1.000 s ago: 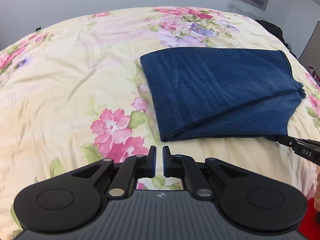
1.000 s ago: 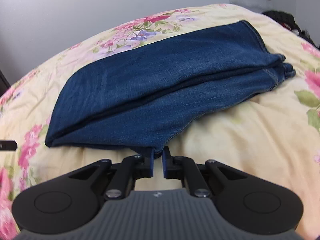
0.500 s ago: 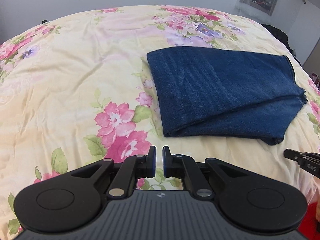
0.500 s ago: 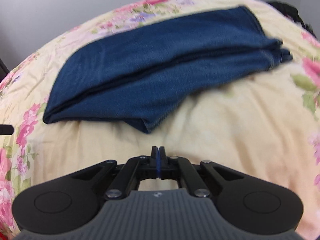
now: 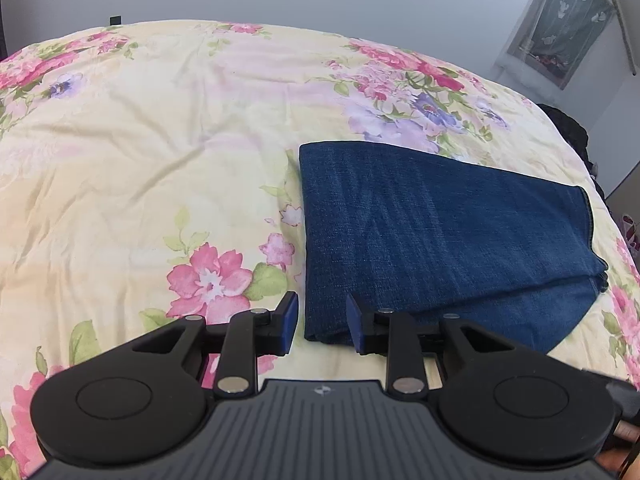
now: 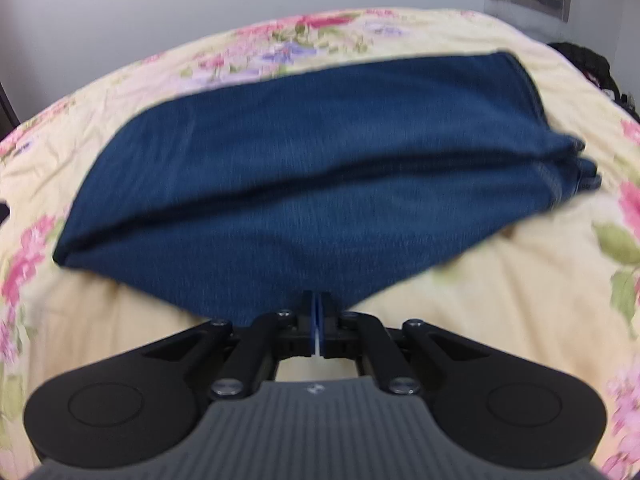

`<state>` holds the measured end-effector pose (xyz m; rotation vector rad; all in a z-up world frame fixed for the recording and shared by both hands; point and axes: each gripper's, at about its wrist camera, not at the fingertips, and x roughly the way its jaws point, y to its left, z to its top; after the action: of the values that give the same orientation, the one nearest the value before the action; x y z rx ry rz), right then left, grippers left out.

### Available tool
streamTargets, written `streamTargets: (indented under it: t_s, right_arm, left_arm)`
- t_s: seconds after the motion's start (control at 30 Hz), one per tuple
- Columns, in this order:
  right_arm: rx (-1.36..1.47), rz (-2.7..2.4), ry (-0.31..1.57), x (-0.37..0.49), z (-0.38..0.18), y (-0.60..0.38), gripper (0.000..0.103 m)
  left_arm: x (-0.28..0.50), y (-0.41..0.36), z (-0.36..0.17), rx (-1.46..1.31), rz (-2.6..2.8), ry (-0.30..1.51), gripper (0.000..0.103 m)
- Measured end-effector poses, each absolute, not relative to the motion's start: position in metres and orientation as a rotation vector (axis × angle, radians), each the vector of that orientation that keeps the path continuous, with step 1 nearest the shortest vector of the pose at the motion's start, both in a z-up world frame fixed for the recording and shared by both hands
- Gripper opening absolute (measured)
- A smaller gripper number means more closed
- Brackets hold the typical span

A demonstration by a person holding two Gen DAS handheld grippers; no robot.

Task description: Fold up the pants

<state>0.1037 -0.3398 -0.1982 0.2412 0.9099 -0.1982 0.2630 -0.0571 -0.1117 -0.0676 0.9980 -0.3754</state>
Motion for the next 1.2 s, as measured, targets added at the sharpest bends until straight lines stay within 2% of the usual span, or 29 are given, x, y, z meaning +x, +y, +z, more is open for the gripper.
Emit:
streamTargets:
  t_s: [0.17, 0.3, 0.4, 0.67, 1.0, 1.2]
  right_arm:
    - [0.304, -0.179, 0.907, 0.094, -0.198, -0.349, 0.000]
    - [0.277, -0.161, 0.879, 0.088, -0.177, -0.362, 0.000]
    - [0.240, -0.155, 0.844, 0.098, -0.158, -0.378, 0.000]
    - [0.121, -0.116, 0.833, 0.144, -0.138, -0.415, 0.000]
    - [-0.005, -0.027, 0.869, 0.222, -0.149, -0.430, 0.000]
    - [-0.005, -0.004, 0.861, 0.290, -0.157, -0.439, 0.000]
  left_arm:
    - [0.276, -0.063, -0.120, -0.080, -0.386, 1.012, 0.042]
    - [0.294, -0.064, -0.121, -0.159, -0.401, 0.996, 0.060]
    - [0.312, -0.066, -0.128, -0.223, -0.401, 1.002, 0.061]
    - [0.355, -0.060, -0.174, -0.378, -0.421, 1.046, 0.061]
    - [0.399, -0.052, -0.222, -0.560, -0.567, 1.068, 0.060]
    - [0.419, -0.047, -0.232, -0.617, -0.627, 1.067, 0.038]
